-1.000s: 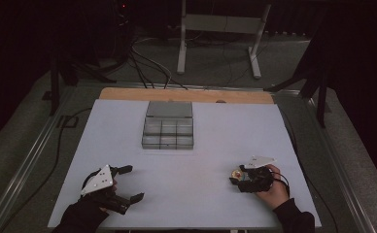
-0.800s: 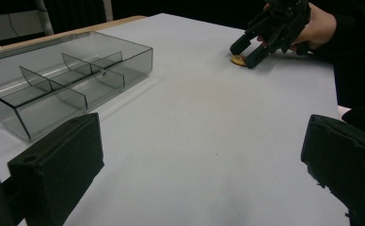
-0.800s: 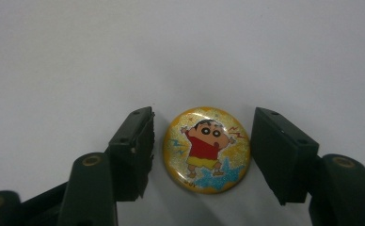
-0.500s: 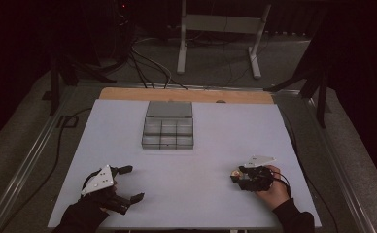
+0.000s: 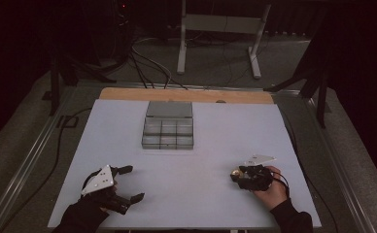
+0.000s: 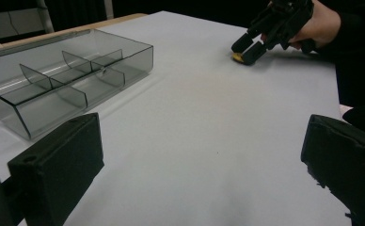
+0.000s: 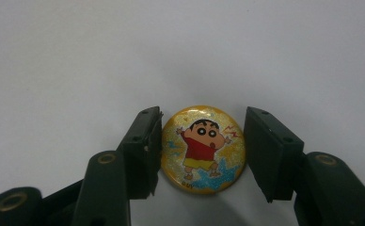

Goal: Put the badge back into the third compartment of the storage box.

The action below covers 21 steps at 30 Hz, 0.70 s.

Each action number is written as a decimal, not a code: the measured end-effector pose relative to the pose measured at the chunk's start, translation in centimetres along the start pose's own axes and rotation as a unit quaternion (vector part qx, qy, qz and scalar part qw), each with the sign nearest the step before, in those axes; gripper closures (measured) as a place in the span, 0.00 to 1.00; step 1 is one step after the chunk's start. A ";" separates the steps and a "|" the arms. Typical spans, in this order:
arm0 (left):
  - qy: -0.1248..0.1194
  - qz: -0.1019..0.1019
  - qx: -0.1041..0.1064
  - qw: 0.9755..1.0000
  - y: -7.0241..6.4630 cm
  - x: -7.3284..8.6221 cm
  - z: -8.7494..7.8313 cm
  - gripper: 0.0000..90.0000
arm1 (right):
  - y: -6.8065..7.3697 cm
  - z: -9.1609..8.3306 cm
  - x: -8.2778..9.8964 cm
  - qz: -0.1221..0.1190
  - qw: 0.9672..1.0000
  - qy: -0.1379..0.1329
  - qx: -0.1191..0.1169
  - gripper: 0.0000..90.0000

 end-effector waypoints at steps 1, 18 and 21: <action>-0.001 -0.002 0.000 1.000 0.0 0.0 0.0 0.00 | 0.0 0.0 0.0 0.001 1.000 0.000 -0.001 0.53; 0.002 -0.003 -0.002 1.000 0.0 0.0 0.1 0.00 | 0.6 -0.9 -1.2 -0.005 1.000 -0.010 -0.001 0.53; 0.004 -0.001 -0.003 1.000 0.0 0.1 0.1 0.00 | 0.5 -1.2 -1.4 -0.004 1.000 -0.013 -0.003 0.53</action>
Point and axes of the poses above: each handheld gripper's, and its own axes: z roughly forward along the jaws, x roughly out of its underside, y roughly to its left, the point moved 3 cm from there along z, roughly forward along the jaws, and after that the axes turned 7 degrees about y, right-handed, at the moved point
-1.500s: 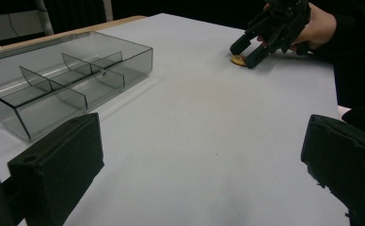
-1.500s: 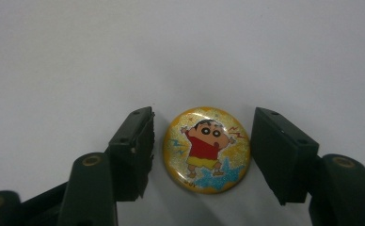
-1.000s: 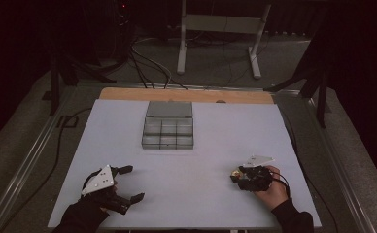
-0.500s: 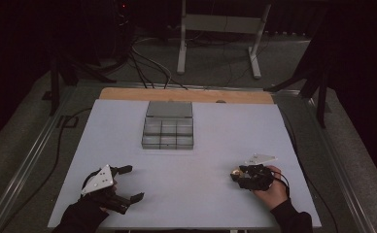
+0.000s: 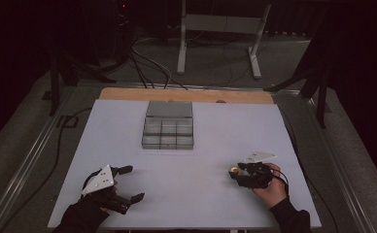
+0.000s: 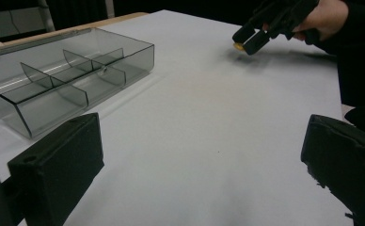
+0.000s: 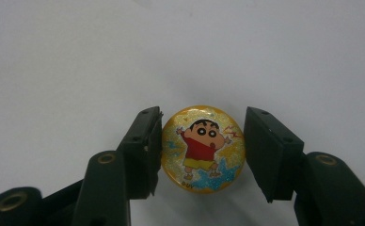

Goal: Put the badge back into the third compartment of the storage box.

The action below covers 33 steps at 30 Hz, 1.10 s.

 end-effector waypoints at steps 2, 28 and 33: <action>-0.002 -0.001 0.001 1.000 0.0 0.0 0.0 0.00 | 0.0 -0.1 -0.2 -0.001 1.000 -0.001 0.000 0.53; -0.003 0.001 0.000 1.000 0.0 0.0 -0.1 0.00 | 1.2 0.1 -5.8 -0.032 0.999 -0.015 -0.017 0.53; -0.004 0.000 0.002 1.000 0.0 -0.1 -0.1 0.00 | 1.3 0.0 -6.9 -0.038 0.999 -0.015 -0.015 0.53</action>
Point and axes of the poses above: each handheld gripper's, and its own axes: z roughly forward along the jaws, x roughly out of its underside, y roughly to its left, the point moved 3 cm from there along z, roughly forward along the jaws, and after that the axes turned 7 degrees about y, right-handed, at the moved point
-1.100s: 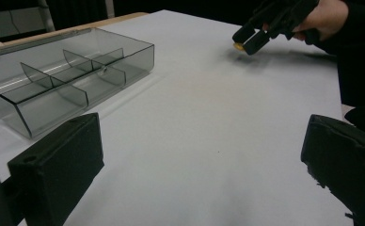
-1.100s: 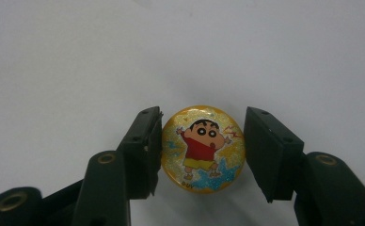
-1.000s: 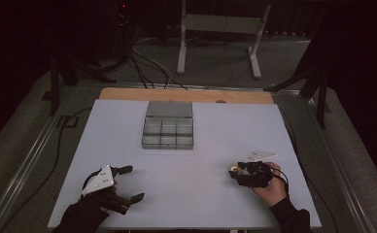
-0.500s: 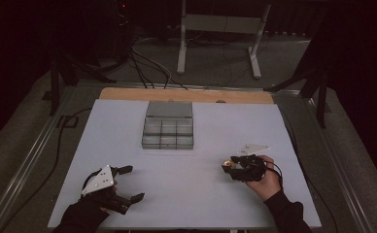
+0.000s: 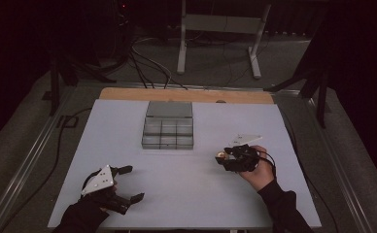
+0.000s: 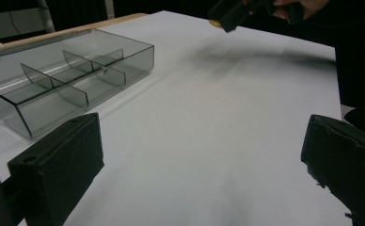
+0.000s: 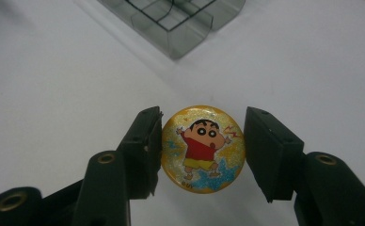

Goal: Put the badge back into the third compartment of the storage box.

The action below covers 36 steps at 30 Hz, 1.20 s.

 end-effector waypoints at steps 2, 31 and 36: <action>0.000 -0.001 0.000 1.000 0.0 0.0 0.0 0.00 | -0.1 -0.1 -0.4 0.001 1.000 -0.003 -0.001 0.53; 0.000 -0.002 0.000 1.000 0.0 0.0 -0.1 0.00 | -0.1 1.9 -7.1 -0.017 1.000 -0.011 -0.012 0.53; 0.001 -0.001 0.000 1.000 0.0 0.0 -0.1 0.00 | 0.1 2.4 -8.2 -0.018 1.000 -0.010 -0.010 0.53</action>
Point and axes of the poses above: each handheld gripper's, and its own axes: z roughly forward along the jaws, x roughly out of its underside, y roughly to its left, the point moved 3 cm from there along z, roughly forward along the jaws, and after that the axes turned 7 degrees about y, right-handed, at the moved point
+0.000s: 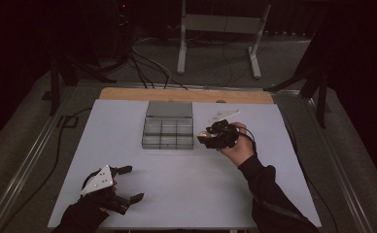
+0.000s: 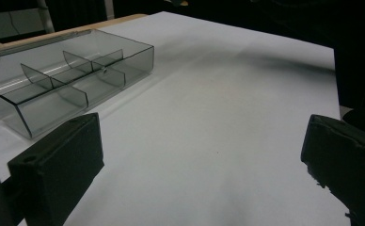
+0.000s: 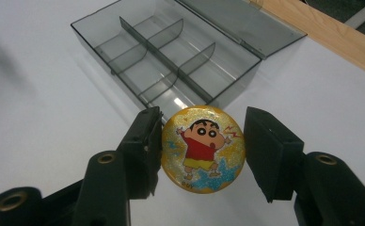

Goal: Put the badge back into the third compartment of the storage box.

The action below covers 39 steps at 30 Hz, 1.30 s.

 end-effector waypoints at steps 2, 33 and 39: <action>-0.002 0.000 0.001 1.000 0.0 0.0 0.0 0.00 | 0.0 0.3 -0.4 0.002 1.000 -0.001 0.002 0.53; -0.002 0.004 0.002 1.000 -0.1 0.0 -0.1 0.00 | 0.7 5.7 -5.6 0.037 0.999 0.023 0.016 0.53; -0.002 0.005 0.003 1.000 -0.1 0.0 -0.1 0.00 | 0.4 6.9 -6.1 0.043 0.998 0.033 0.025 0.53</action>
Point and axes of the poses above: each handheld gripper's, and its own axes: z roughly forward along the jaws, x roughly out of its underside, y roughly to its left, the point moved 3 cm from there along z, roughly forward along the jaws, and after that the axes turned 7 degrees about y, right-handed, at the moved point
